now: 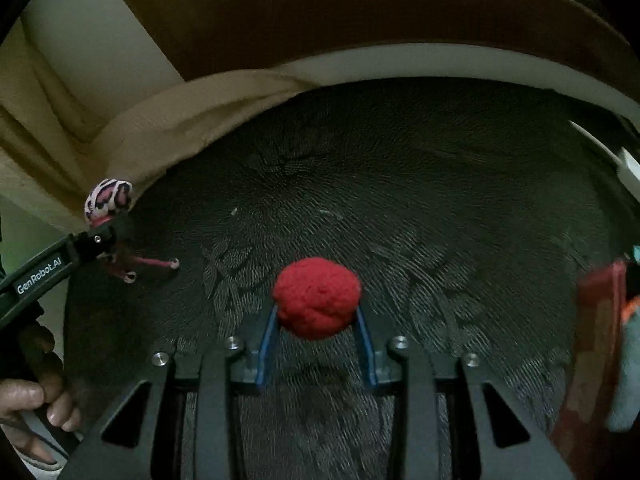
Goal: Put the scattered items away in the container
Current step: 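Grasp the leopard plush with the left gripper while the right grasps the red ball, then carry the leopard plush and red ball to the tray and release both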
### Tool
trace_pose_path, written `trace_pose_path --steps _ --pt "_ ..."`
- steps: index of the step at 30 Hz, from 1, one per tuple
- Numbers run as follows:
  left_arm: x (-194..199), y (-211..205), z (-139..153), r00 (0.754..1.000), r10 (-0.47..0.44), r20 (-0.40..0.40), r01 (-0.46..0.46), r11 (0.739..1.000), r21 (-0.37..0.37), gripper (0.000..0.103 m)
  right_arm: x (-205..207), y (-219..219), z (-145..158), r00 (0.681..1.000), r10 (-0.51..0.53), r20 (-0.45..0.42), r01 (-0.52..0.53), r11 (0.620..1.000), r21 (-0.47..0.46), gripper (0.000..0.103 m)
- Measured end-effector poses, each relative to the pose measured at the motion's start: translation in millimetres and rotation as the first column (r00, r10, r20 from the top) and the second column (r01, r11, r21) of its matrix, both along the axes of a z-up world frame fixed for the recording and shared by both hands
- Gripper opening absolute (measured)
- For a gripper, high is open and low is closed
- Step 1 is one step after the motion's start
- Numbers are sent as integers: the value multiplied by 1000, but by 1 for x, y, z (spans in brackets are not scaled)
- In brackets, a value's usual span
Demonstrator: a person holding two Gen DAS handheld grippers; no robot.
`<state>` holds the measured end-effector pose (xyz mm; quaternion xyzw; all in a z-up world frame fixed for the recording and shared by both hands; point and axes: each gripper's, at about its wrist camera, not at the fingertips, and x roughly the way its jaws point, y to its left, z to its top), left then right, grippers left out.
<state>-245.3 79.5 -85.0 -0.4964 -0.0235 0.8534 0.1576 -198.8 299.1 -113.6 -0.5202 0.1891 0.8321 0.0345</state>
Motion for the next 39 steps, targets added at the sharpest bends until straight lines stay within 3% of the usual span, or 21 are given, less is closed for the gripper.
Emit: trace_pose_path --steps 11,19,27,32,39 --pt "73 111 34 982 -188 -30 189 982 20 40 100 49 43 988 -110 -111 111 994 9 37" --pt "143 211 57 936 -347 -56 349 936 50 40 217 127 67 959 -242 -147 249 968 28 37" --pt "202 303 58 879 -473 -63 476 877 60 40 326 201 52 931 -353 -90 358 932 46 37" --pt "211 345 49 869 -492 -58 494 869 35 40 346 215 38 942 -330 -66 333 942 41 37" --pt "202 367 24 879 -476 -9 476 879 -17 40 317 195 19 984 -166 -56 172 979 113 37"
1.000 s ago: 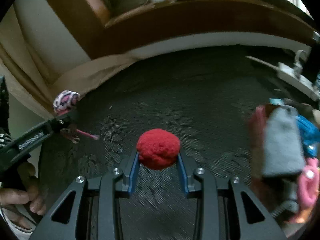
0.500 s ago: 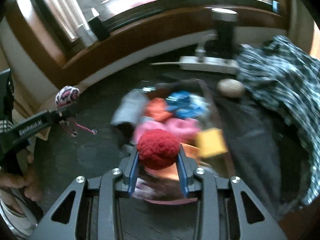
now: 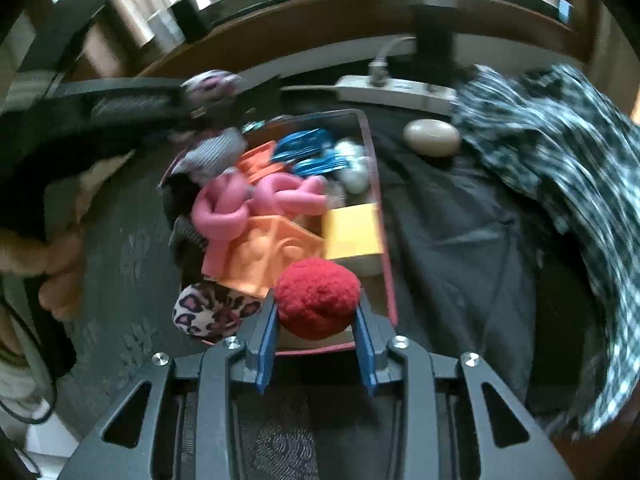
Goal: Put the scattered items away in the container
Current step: 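Carry the leopard plush and red ball to the tray and release both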
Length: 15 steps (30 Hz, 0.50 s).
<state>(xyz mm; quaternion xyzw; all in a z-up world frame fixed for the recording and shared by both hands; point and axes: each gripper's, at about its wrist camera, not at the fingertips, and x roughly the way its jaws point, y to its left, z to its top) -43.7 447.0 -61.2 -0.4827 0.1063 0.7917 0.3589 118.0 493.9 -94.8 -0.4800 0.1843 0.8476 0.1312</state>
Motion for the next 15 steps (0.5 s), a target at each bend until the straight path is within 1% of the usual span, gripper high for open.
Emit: trace_pose_path --steps 3,6,8,9,11,15 --pt "-3 3 -9 1000 2 18 -2 1000 -27 43 -12 -2 -10 999 39 28 -40 999 36 37" --pt "-4 4 -12 1000 -5 17 6 999 -39 44 -16 3 -18 998 42 43 -44 998 35 38" --pt "-3 5 -12 999 -21 24 22 999 -30 60 -17 8 -22 998 39 51 -40 999 24 40" --pt "-3 5 -11 999 -26 26 26 999 -24 63 -17 10 -24 998 37 54 -38 999 20 40" --pt "-1 6 -9 1000 -28 11 28 999 -24 64 -17 13 -25 998 33 56 -34 999 17 41" --pt "-3 3 -5 1000 -16 20 17 1000 -20 64 -15 17 -20 999 34 37 -34 999 -1 45"
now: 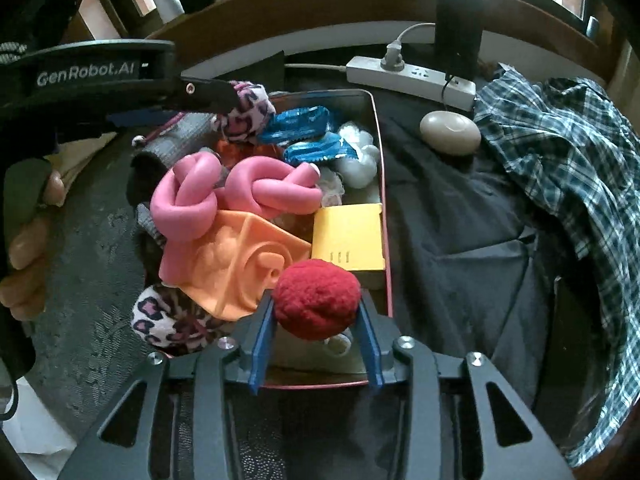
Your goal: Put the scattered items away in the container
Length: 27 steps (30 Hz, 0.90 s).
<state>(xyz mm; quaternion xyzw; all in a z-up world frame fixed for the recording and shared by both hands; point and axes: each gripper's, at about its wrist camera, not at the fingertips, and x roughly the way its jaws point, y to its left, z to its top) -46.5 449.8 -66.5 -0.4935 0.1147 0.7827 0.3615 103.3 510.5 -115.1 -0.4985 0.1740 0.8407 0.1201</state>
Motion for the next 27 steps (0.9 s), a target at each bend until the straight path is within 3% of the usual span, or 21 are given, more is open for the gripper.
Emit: trace_pose_path --steps 5,9,13,19,27 --pt "0 -13 17 1000 18 8 -19 999 46 64 12 7 11 999 -19 -34 19 1000 -7 62" --pt "6 -28 34 999 32 -19 -30 997 66 64 22 15 18 998 -51 -48 50 998 -26 63" --pt "18 -48 50 997 56 -60 -51 995 82 83 36 22 26 994 -97 -54 95 995 -37 65" --pt "45 -75 57 993 59 -102 -55 997 47 84 49 13 40 994 -107 -27 106 994 -16 80" --pt "73 -102 41 998 69 -5 -69 998 11 84 44 -19 46 998 -61 23 61 998 -6 84"
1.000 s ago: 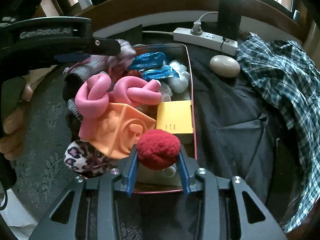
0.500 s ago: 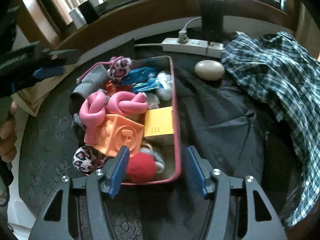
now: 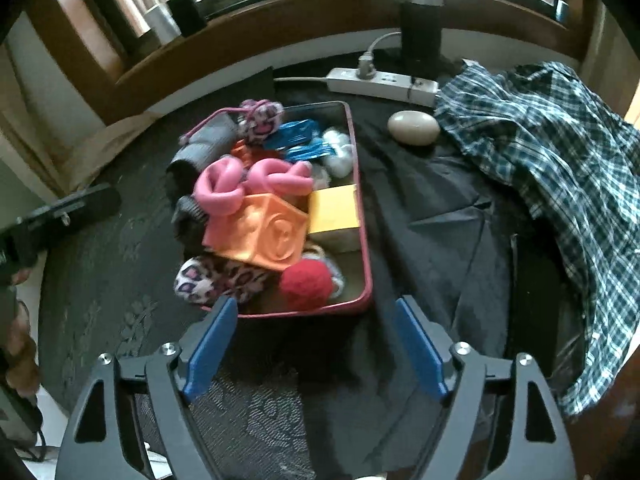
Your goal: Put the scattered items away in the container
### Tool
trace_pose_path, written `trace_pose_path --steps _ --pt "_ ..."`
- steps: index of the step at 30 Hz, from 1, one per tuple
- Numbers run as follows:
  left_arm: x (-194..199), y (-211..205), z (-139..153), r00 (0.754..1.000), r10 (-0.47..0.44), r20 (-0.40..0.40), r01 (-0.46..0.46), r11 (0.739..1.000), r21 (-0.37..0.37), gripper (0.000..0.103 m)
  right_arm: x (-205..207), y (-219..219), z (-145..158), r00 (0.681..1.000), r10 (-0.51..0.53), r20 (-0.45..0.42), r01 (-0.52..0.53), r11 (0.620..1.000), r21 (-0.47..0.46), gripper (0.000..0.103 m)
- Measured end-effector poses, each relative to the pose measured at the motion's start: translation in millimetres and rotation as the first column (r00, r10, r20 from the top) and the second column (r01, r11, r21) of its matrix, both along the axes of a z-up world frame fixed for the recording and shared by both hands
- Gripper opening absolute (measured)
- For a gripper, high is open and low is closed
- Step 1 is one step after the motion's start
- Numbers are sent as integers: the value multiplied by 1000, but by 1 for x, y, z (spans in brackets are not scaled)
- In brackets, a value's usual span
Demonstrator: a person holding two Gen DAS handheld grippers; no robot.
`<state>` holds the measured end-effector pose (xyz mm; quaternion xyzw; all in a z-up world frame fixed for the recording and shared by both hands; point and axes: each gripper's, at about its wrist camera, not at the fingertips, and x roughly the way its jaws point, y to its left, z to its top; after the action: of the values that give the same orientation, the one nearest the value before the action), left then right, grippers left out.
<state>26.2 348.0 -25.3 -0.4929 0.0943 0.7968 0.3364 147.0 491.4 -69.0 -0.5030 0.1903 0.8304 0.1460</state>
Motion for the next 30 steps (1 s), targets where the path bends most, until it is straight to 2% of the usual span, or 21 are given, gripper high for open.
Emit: trace_pose_path --steps 4,5,6,10,21,30 --pt "9 -7 6 999 21 -39 -21 1000 -16 86 -3 -14 6 1000 18 0 -18 1000 22 84" --pt "10 -8 9 998 25 -49 -26 1000 -16 97 -4 -16 9 1000 22 -5 -22 999 30 84" --pt "11 -9 11 998 29 -55 -30 999 -13 103 -4 -18 11 1000 26 -9 -25 999 36 84" --pt "12 -12 16 997 38 -64 -38 999 6 103 -5 -20 18 1000 23 -20 -22 998 57 84" --pt "17 -5 23 996 36 -76 -36 999 -3 103 -5 -17 37 999 1 -40 4 994 113 84" --pt "20 -1 20 997 35 -62 -37 999 -23 103 -7 -17 36 999 8 -45 -3 994 106 84"
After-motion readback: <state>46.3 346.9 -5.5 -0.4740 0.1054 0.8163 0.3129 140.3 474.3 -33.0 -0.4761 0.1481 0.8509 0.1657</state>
